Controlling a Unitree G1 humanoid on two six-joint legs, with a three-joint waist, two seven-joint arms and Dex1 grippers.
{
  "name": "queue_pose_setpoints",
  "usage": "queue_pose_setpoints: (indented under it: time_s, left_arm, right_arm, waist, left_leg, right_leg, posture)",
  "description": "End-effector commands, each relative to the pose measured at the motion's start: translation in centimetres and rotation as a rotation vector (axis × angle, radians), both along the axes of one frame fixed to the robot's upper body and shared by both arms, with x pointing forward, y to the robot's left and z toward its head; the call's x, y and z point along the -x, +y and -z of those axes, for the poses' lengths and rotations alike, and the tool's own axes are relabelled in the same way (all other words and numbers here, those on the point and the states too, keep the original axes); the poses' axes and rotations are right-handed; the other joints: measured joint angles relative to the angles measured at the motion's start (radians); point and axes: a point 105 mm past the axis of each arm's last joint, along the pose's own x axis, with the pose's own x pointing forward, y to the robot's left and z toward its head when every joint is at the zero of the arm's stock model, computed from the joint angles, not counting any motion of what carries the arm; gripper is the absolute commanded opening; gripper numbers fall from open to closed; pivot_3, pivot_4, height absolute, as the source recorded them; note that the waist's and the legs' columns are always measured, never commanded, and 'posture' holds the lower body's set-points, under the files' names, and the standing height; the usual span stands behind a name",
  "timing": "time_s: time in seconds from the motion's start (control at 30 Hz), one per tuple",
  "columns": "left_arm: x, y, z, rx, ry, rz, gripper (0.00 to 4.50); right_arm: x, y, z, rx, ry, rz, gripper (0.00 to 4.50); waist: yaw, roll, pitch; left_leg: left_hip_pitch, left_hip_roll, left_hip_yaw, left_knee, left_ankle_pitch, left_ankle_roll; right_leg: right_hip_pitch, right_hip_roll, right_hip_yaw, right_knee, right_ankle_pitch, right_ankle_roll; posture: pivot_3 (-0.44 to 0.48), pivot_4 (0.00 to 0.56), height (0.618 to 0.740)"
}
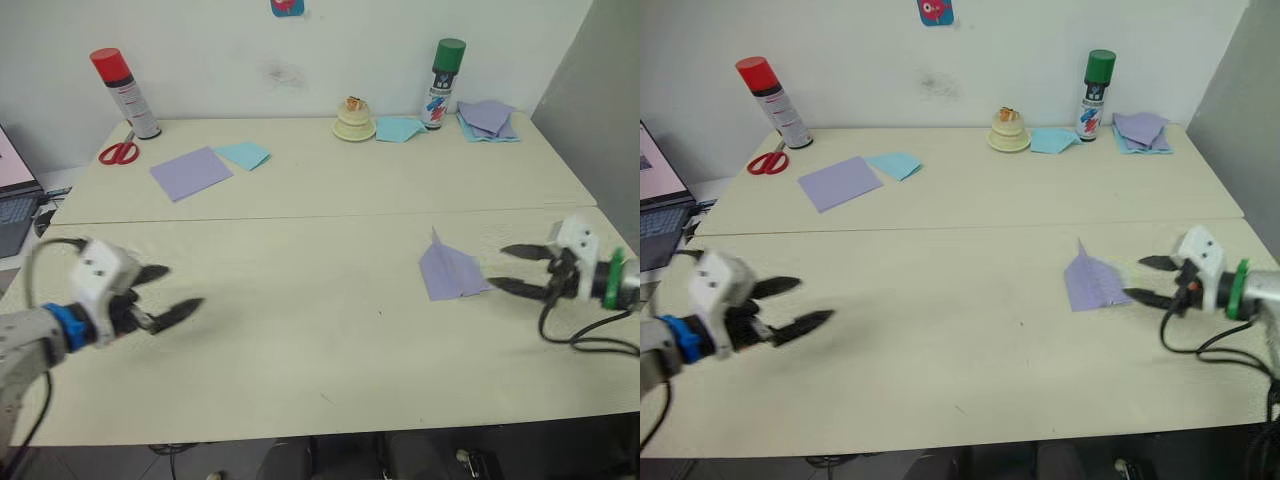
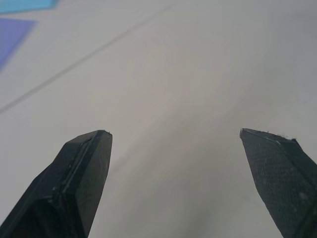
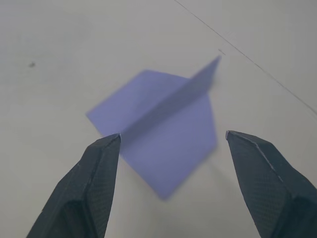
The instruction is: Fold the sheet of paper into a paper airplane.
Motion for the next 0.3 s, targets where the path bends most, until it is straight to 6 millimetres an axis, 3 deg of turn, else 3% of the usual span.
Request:
queue_pose_setpoints:
  time_s: [0.03,0.13,0.3]
  left_arm:
    - [-0.4,1.4,-2.6,-0.039,-0.117,-0.056,4.5]
    - [-1.4,1.5,-3.2,0.002,-0.168,-0.065,4.5]
    - [-1.8,1.4,-2.1,0.005,-0.125,-0.039,4.5]
  right_arm:
    - [-0.3,-1.1,-1.8,-0.013,-0.055,0.004,3.51]
    - [-0.3,-0.8,-1.0,0.01,-0.064,-0.023,3.51]
    - [-0.3,-0.8,-1.0,-0.004,-0.073,-0.017,3.51]
  waist:
    - [0.0,0.0,0.0]
    - [0.002,0.0,0.0]
    - [0.002,0.0,0.0]
  left_leg:
    - [0.0,0.001,0.001,0.0,0.0,0.0]
    - [-0.001,0.002,0.002,0.0,0.0,0.0]
    - [-0.002,0.001,0.004,0.0,0.0,0.0]
  right_leg:
    - [0.0,0.0,0.0,0.0,0.0,0.0]
    - [0.0,-0.001,-0.002,0.0,0.0,0.0]
    - [-0.001,-0.002,0.0,0.0,0.0,0.0]
  posture:
    - [0.0,0.15,0.74]
    - [0.0,0.15,0.74]
    - [0.0,0.15,0.74]
